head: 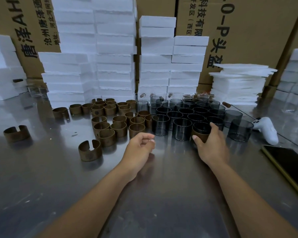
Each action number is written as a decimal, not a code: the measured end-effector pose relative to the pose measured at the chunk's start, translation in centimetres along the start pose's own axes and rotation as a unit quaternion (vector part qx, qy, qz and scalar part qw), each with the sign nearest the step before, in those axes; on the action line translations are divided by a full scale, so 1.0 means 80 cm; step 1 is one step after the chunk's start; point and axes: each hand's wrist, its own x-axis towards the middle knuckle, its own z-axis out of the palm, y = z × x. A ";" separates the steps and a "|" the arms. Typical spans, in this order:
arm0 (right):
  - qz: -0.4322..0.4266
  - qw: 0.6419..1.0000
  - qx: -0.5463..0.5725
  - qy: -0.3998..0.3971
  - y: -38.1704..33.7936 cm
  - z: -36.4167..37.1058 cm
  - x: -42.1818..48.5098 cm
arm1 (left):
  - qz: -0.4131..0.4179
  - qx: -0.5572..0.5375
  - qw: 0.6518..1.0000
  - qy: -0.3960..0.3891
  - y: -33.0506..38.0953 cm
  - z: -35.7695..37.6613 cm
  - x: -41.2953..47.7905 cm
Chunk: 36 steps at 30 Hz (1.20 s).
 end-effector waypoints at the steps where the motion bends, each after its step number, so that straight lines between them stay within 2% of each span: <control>1: -0.001 1.000 -0.019 -0.003 0.000 0.001 0.001 | 0.001 -0.002 1.000 -0.001 -0.002 0.000 0.001; 5: -0.008 0.996 -0.080 0.025 -0.004 0.001 0.000 | 0.005 -0.055 0.998 0.001 -0.007 -0.002 0.006; 9: -0.167 0.976 -0.084 0.111 -0.027 0.001 -0.011 | 0.006 -0.073 0.997 0.000 -0.006 -0.002 0.012; 11: -0.214 0.968 -0.095 0.089 -0.042 0.009 -0.021 | 0.010 -0.075 0.997 0.004 -0.004 -0.002 0.014; 14: -0.197 0.967 -0.158 0.032 -0.051 0.027 -0.030 | 0.018 -0.076 0.997 0.015 -0.001 -0.001 0.015; 16: -0.182 0.971 -0.158 0.015 -0.051 0.033 -0.033 | 0.032 -0.070 0.997 0.021 0.001 0.000 0.014; 20: -0.132 0.991 0.010 0.002 -0.055 0.040 -0.038 | 0.073 -0.036 0.996 0.021 0.006 0.000 0.010; 23: -0.105 0.986 0.125 -0.029 -0.058 0.048 -0.040 | 0.090 -0.030 0.995 0.032 0.009 -0.002 0.008; 29: -0.145 0.976 0.139 -0.084 -0.061 0.052 -0.043 | 0.104 -0.006 0.993 0.049 0.012 -0.005 0.006; 32: -0.152 0.961 0.192 -0.126 -0.067 0.050 -0.044 | 0.144 0.016 0.987 0.073 0.014 -0.008 0.004; 36: -0.086 0.922 0.349 -0.144 -0.075 0.044 -0.042 | 0.214 0.043 0.972 0.084 0.019 -0.008 -0.002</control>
